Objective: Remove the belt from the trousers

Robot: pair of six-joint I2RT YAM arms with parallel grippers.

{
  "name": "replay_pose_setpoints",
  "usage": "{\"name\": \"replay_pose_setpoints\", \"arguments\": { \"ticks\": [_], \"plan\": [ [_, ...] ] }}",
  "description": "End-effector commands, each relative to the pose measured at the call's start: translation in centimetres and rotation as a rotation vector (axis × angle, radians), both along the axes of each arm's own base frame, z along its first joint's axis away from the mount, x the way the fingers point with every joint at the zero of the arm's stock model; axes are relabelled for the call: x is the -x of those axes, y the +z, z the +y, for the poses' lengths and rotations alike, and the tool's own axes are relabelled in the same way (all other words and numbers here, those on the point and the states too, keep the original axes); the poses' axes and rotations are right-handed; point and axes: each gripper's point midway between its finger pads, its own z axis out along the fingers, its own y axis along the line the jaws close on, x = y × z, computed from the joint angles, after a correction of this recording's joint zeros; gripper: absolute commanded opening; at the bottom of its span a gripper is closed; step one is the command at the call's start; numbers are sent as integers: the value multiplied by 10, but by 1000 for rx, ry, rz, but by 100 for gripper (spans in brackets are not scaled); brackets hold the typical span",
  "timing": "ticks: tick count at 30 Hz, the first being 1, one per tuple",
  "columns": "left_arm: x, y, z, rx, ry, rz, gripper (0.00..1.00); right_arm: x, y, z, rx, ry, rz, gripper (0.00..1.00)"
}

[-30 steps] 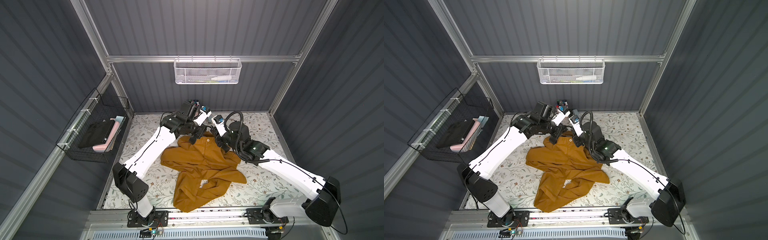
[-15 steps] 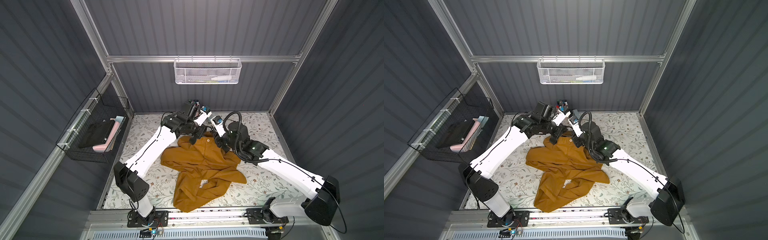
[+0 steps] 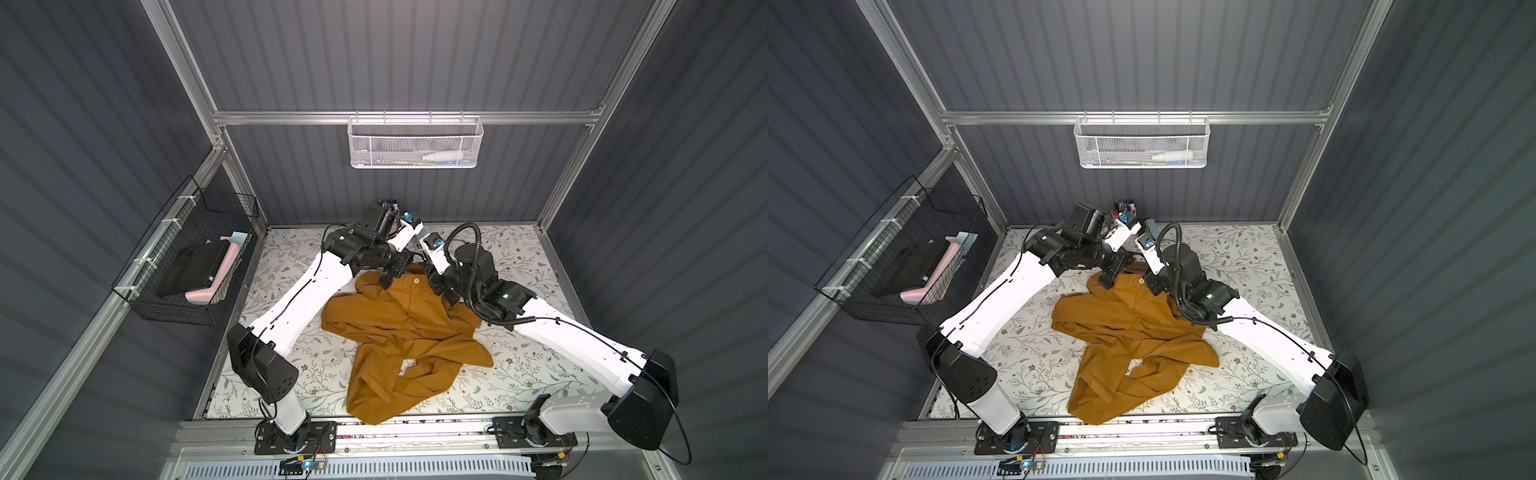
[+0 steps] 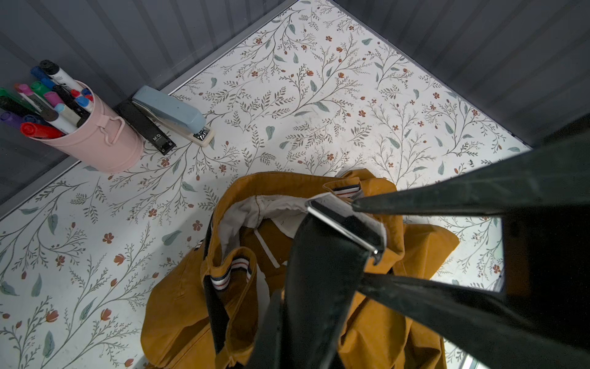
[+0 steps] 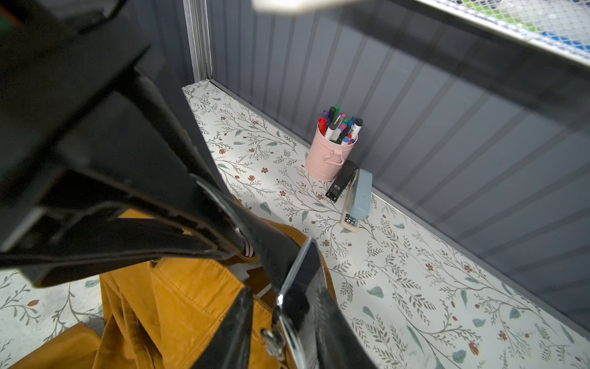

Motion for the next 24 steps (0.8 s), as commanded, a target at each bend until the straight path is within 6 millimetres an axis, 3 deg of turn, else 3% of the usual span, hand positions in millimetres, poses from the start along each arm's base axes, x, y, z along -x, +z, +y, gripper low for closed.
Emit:
{"name": "replay_pose_setpoints", "arguments": {
  "ticks": [1,7,20,24],
  "plan": [
    [3,15,-4,41,-3,4,0,1,-4,2,23,6,3,39],
    [4,15,-3,39,-4,7,0,0,-2,0,19,-3,-12,33],
    [5,12,-1,24,-1,10,0,2,-2,-5,2,-20,-13,0],
    [5,14,2,15,2,-4,0,5,-4,-8,-13,-20,-7,0]
  ]
}}
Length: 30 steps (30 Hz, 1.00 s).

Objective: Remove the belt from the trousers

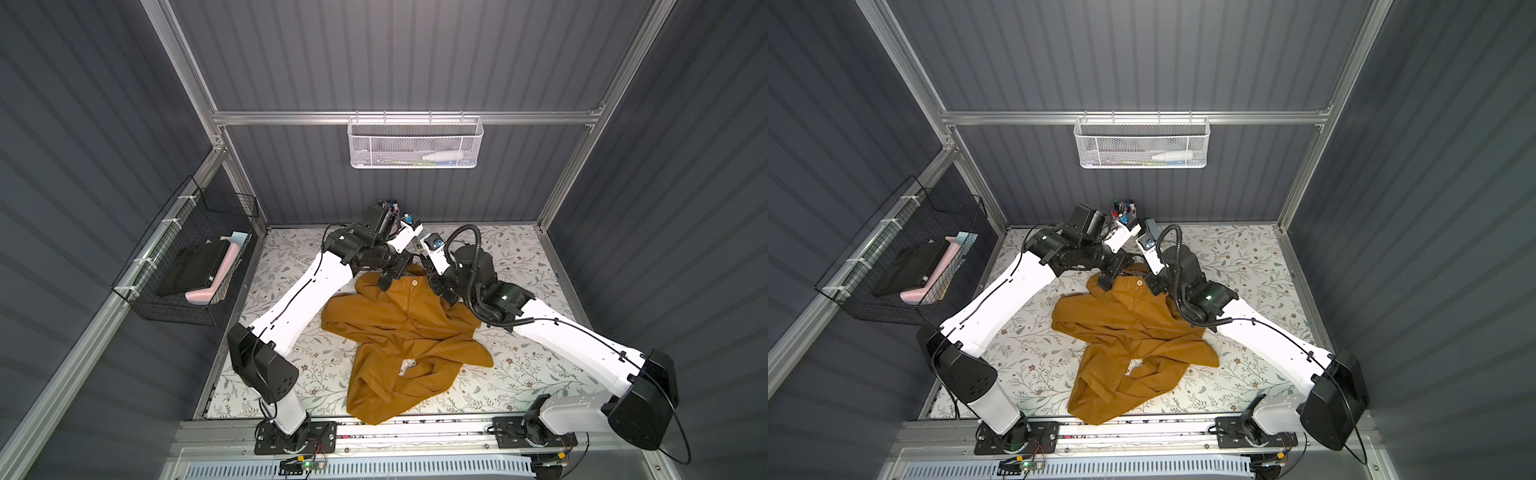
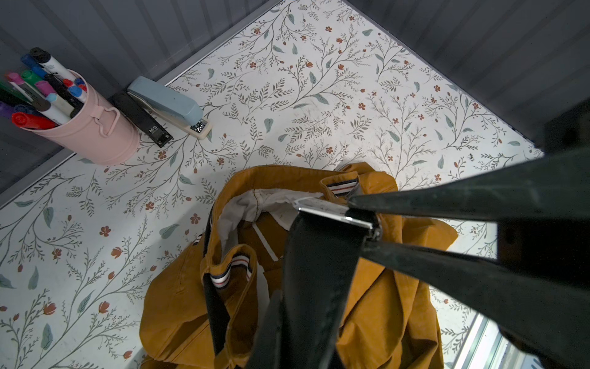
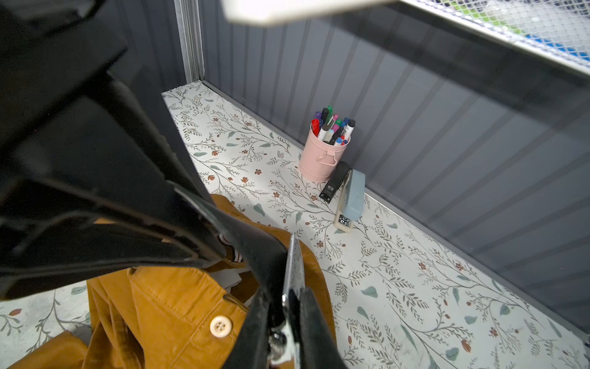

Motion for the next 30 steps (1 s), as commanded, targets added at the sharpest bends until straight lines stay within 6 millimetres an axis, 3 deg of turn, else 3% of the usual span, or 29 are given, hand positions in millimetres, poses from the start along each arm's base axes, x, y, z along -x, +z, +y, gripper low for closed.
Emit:
{"name": "replay_pose_setpoints", "arguments": {
  "ticks": [1,5,8,15,20,30],
  "plan": [
    [2,19,1,28,2,-28,0,8,-5,-4,-12,10,19,0],
    [2,21,4,28,3,-32,0,14,-5,-1,-47,50,41,0],
    [4,20,3,33,-2,-20,0,16,-1,-1,-75,58,34,12],
    [5,15,1,37,-4,1,0,19,14,-1,-94,74,1,24],
    [6,14,0,40,-7,7,0,19,14,1,-87,88,1,33],
    [7,13,-1,43,-10,17,0,13,0,3,-40,77,11,33]
  ]
}}
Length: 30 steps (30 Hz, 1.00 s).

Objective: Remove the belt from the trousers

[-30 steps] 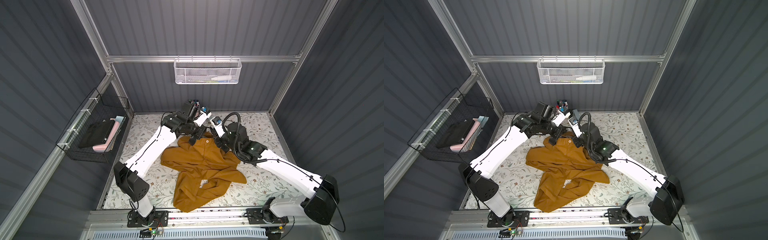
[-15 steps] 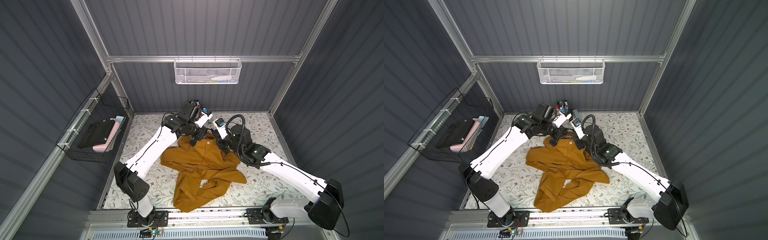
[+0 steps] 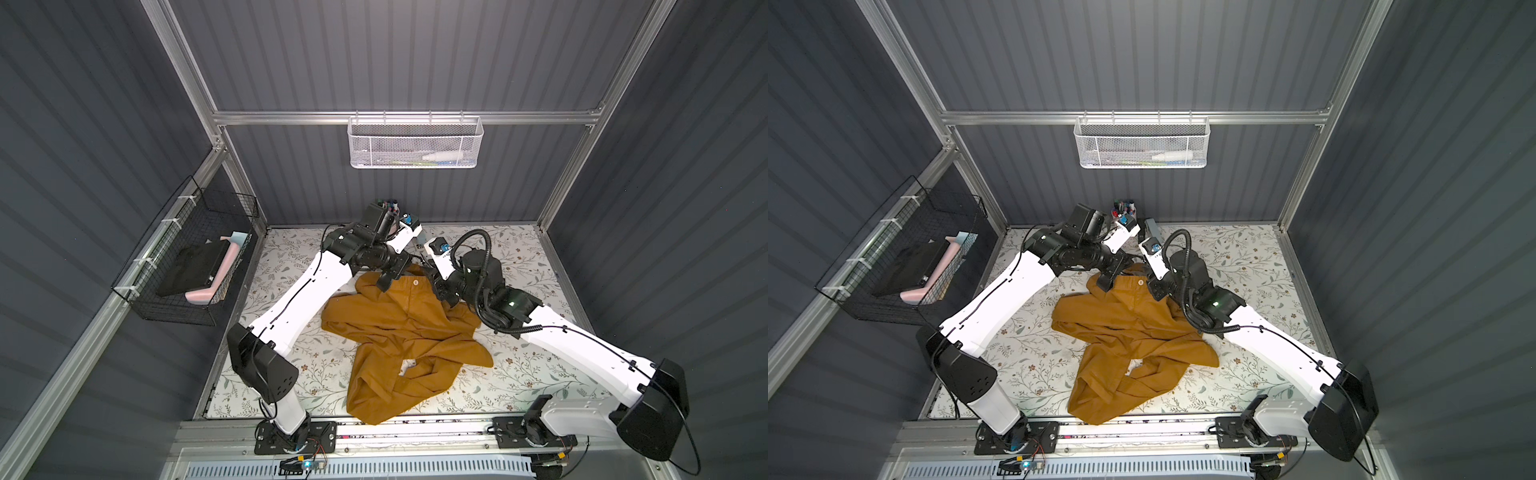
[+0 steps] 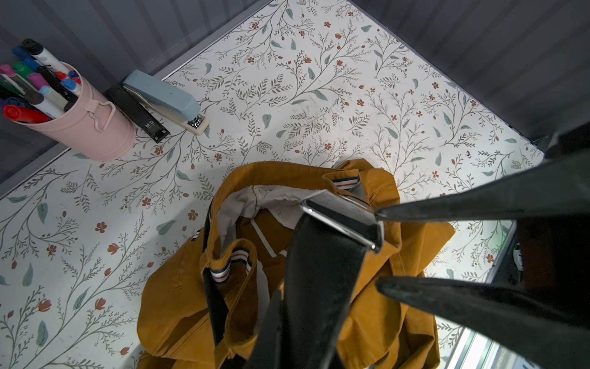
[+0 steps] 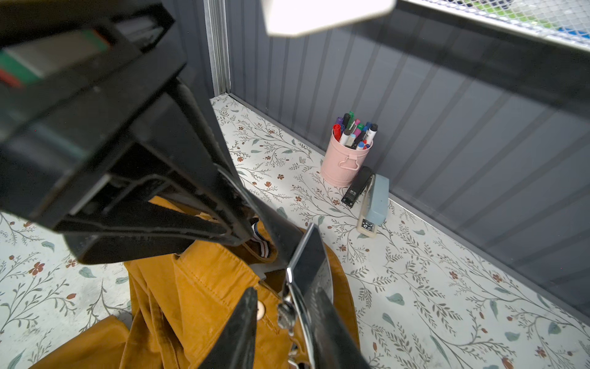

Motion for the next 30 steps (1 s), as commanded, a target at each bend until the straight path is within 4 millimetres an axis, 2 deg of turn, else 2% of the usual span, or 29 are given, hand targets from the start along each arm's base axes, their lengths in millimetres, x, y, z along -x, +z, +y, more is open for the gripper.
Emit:
{"name": "replay_pose_setpoints", "arguments": {
  "ticks": [1,9,12,21,30],
  "plan": [
    [5,15,-3,46,-6,3,0,-3,-1,2,29,2,-14,31],
    [5,14,-5,48,-10,7,0,-8,4,5,30,-5,-32,18],
    [5,14,-5,48,-9,8,0,-9,3,5,33,-4,-32,17],
    [6,13,-5,51,-15,15,0,-10,-3,11,32,10,-12,21],
    [6,11,-6,51,-16,25,0,-14,1,15,25,12,-14,27]
  ]
}}
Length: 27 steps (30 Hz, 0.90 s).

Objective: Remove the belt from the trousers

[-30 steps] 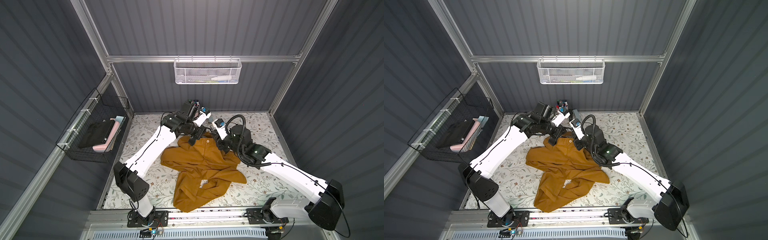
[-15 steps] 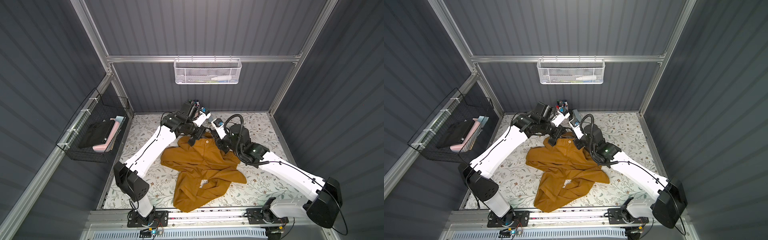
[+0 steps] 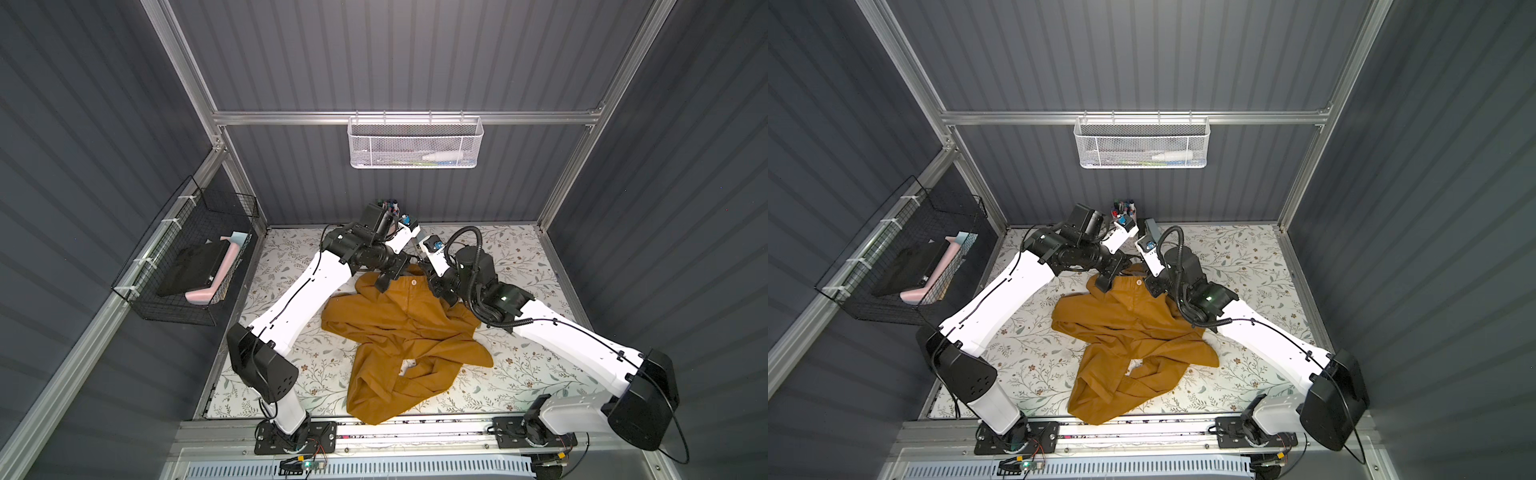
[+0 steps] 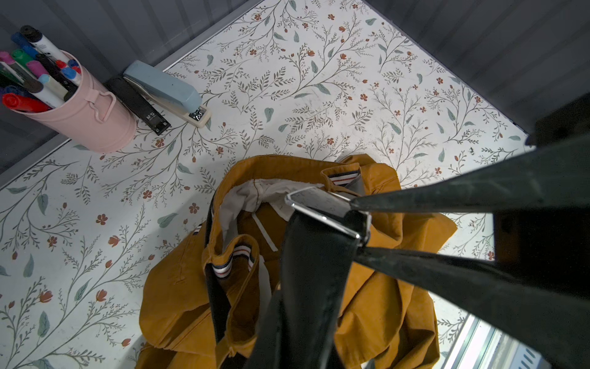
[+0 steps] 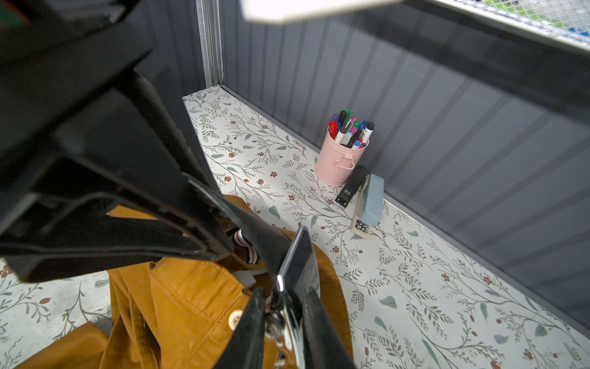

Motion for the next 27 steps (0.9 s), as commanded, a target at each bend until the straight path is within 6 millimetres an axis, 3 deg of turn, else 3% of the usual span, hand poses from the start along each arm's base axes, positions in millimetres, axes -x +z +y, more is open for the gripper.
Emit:
{"name": "replay_pose_setpoints", "arguments": {
  "ticks": [1,7,14,23,27],
  "plan": [
    [6,13,-10,60,-23,11,0,0,7,7,-13,21,-4,28],
    [6,14,-10,61,-23,9,0,-3,5,6,-6,8,-4,24],
    [6,14,-8,51,-19,4,0,-1,5,3,-11,2,-1,0],
    [4,15,2,29,-1,-10,0,6,2,-2,-50,4,41,0],
    [1,22,14,39,31,-32,0,4,-6,-15,-98,-29,90,0]
  ]
}}
